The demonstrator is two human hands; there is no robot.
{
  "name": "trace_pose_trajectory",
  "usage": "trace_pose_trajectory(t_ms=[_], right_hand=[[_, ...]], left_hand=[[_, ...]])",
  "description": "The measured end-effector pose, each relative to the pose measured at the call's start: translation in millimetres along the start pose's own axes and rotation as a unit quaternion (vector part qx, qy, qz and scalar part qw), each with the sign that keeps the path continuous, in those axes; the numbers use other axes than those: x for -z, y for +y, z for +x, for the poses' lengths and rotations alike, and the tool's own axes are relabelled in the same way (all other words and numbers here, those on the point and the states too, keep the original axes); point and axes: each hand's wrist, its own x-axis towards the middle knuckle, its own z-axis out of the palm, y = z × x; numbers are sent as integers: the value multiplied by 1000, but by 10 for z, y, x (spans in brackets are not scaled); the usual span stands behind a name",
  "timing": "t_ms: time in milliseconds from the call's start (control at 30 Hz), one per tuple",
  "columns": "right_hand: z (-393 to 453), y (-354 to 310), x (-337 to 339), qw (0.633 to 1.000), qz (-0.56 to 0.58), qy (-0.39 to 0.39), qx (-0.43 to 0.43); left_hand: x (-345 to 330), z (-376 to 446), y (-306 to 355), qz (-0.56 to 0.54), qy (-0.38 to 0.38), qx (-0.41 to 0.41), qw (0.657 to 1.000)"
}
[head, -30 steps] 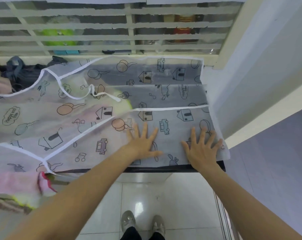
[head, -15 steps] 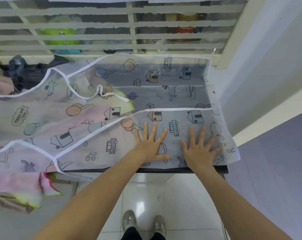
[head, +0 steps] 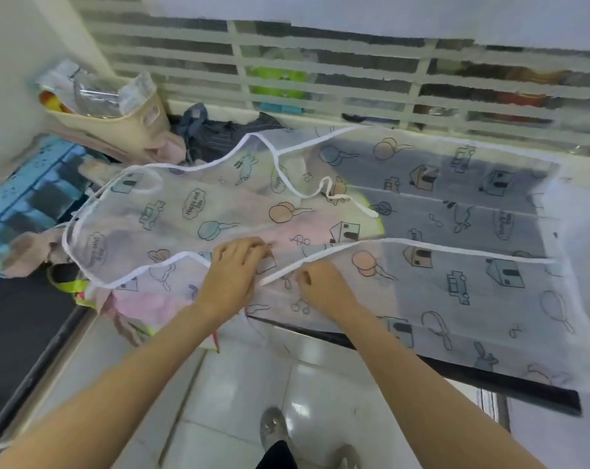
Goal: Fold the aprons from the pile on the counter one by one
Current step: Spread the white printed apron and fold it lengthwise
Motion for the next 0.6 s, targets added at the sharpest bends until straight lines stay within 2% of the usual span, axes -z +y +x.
trace_pose_trajectory(t_ms=[100, 233, 300, 400, 467, 500, 567, 600], right_hand=[[150, -289, -146, 993, 108, 1, -51], [316, -395, -178, 986, 126, 11, -107], [382, -386, -186, 966, 202, 8, -158], [420, -514, -236, 909, 348, -31, -229], [410, -631, -254, 880, 405, -62, -240], [370, -697, -255, 863, 434, -98, -239], [296, -846, -195, 831, 470, -185, -232], [262, -909, -122, 819, 477, -229, -221]], left_hand=[[124, -120, -546, 23, -97, 38, 994], [174, -102, -917, 79, -264, -41, 960], [156, -16, -996, 106, -316, -50, 941], [146, 95, -974, 63, -250, -128, 958], [121, 215, -962, 9, -189, -157, 969], [136, 261, -932, -5, -167, -144, 975], [213, 464, -855, -22, -192, -59, 979], [193, 547, -840, -25, -230, 0, 973]])
